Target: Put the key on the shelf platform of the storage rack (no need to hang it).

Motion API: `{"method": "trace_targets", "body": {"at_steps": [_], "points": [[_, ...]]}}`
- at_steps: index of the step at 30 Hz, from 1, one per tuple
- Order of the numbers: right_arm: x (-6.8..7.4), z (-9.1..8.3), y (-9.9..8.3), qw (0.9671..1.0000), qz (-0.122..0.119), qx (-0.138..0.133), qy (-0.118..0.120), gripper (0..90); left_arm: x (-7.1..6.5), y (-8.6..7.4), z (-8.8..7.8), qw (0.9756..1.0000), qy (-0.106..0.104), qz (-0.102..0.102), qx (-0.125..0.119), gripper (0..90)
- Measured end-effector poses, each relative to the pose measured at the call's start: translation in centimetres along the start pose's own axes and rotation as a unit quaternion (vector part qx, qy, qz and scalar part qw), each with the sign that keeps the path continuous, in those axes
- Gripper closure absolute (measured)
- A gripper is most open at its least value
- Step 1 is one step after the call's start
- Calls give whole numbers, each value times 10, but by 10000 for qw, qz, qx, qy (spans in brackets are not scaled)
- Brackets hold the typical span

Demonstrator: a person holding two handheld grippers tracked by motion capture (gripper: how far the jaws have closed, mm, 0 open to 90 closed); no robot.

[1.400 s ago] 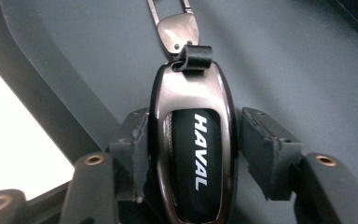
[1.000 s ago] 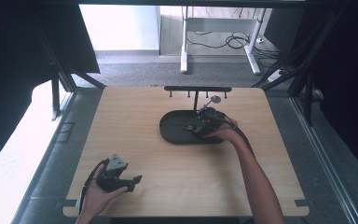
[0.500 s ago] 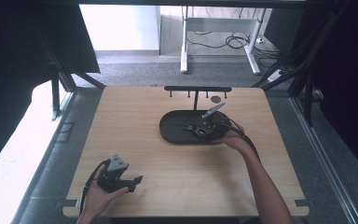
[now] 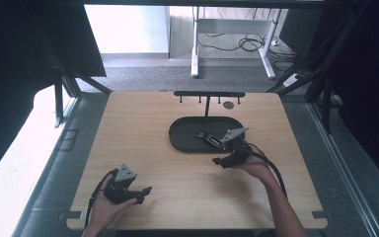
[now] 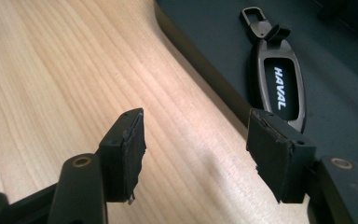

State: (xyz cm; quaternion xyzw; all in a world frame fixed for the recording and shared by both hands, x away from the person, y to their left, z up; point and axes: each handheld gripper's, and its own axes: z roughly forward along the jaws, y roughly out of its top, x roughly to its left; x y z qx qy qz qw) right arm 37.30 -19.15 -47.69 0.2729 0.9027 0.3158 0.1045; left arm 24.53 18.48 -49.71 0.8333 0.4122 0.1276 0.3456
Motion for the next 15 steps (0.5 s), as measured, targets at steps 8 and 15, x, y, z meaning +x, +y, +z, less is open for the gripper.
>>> {"method": "trace_targets", "body": {"at_steps": [8,15], "points": [[7,3,-19,9999,95,-76,42,381,-1,-1,2,10000,10,-18,18,263],[6,8,-34,9985,345,-434,14,380,1,-2,1,10000,22,-54,15,263]]}}
